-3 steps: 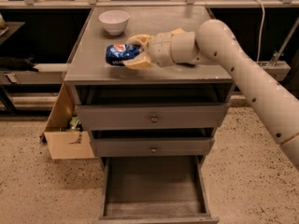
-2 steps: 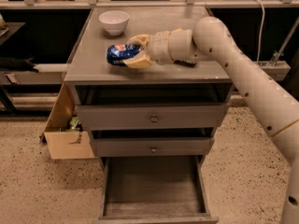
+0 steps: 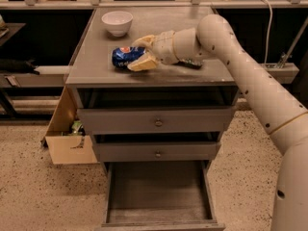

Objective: Pick pepsi can from bottom drawer and place on counter

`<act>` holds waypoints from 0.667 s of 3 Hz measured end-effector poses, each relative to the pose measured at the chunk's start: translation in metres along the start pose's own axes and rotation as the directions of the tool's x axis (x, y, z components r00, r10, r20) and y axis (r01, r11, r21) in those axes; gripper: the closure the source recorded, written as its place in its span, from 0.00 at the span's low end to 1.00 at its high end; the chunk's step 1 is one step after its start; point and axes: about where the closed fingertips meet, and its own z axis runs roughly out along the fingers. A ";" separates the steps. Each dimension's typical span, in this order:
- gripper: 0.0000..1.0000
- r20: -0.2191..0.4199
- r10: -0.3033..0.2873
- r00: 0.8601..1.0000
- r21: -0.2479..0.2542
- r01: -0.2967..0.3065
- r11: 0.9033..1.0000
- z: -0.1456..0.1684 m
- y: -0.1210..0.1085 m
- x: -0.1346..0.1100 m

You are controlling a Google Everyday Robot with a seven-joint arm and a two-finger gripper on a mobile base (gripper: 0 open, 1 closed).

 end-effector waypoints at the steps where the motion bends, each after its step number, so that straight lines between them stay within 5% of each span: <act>1: 0.00 -0.005 -0.002 1.000 -0.009 0.002 1.000 0.001 -0.005 0.000; 2: 0.00 0.010 -0.032 0.999 0.018 0.032 0.999 -0.013 -0.014 -0.009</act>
Offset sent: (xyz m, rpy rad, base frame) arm 0.0079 -0.0304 0.0406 0.0210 -0.0951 -0.0175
